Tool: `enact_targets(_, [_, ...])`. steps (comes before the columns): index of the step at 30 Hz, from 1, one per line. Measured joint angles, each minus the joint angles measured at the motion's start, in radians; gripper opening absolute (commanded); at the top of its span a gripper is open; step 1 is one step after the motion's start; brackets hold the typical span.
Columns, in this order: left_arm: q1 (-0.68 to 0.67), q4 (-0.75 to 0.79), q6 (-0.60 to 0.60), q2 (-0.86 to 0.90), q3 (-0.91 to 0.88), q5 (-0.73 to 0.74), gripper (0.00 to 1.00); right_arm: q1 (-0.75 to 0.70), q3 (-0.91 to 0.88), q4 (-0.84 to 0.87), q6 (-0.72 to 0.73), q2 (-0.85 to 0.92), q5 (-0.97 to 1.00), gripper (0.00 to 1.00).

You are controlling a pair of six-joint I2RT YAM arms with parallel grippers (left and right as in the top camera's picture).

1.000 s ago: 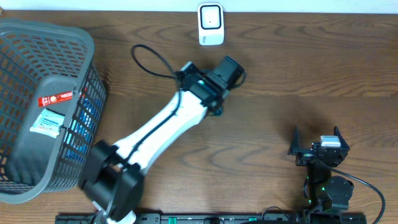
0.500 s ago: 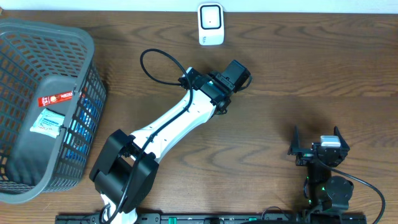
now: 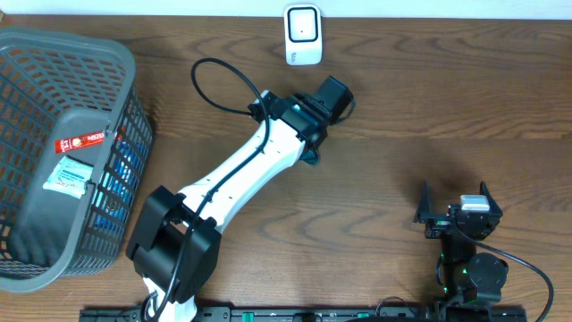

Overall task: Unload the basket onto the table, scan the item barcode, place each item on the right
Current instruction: 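Lift the bottle out of the basket toward the white scanner, then hold the bottle under the scanner and lower it upright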

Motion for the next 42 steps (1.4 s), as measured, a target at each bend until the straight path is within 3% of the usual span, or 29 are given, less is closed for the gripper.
enact_targets(17, [0.016,0.005,0.009,0.000,0.002,0.018,0.47,0.000,0.000,0.000,0.000,0.000,0.000,0.99])
enact_targets(42, [0.035,-0.036,0.158,0.004,0.097,0.022,0.43,0.000,0.000,0.000,0.000,0.000,0.000,0.99])
